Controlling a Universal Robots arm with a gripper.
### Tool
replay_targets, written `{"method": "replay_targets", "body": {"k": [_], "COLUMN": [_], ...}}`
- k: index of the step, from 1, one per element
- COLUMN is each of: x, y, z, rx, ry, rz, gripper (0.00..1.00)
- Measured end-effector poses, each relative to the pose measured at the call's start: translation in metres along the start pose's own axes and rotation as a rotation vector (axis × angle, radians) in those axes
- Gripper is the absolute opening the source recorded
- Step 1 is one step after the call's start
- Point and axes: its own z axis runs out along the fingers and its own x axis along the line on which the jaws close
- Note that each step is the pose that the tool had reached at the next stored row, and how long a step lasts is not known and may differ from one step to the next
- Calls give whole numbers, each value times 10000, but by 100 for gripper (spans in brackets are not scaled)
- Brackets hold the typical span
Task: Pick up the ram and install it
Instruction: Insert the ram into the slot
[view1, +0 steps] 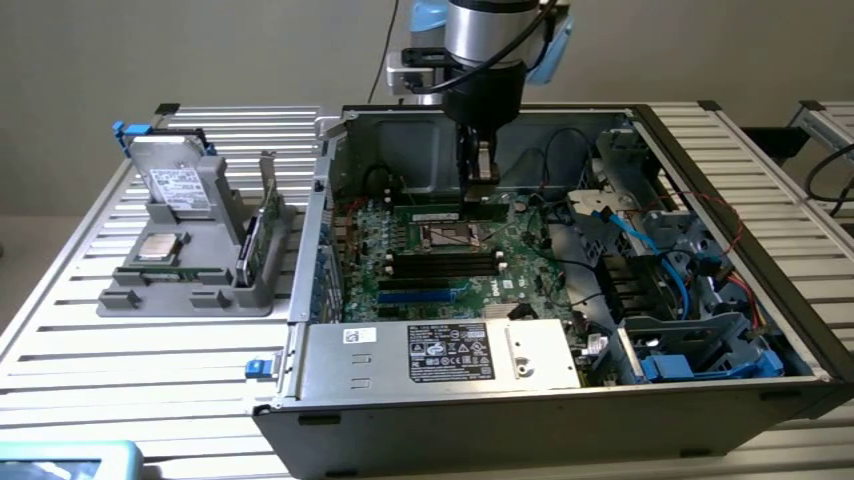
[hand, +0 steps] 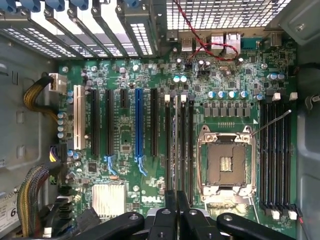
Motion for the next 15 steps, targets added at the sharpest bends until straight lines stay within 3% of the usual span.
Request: {"method": "replay_targets", "body": {"k": [15], "x": [-3], "y": [1], "z": [58], "rx": [8], "ry": [14], "rz": [-130], "gripper": [12]}}
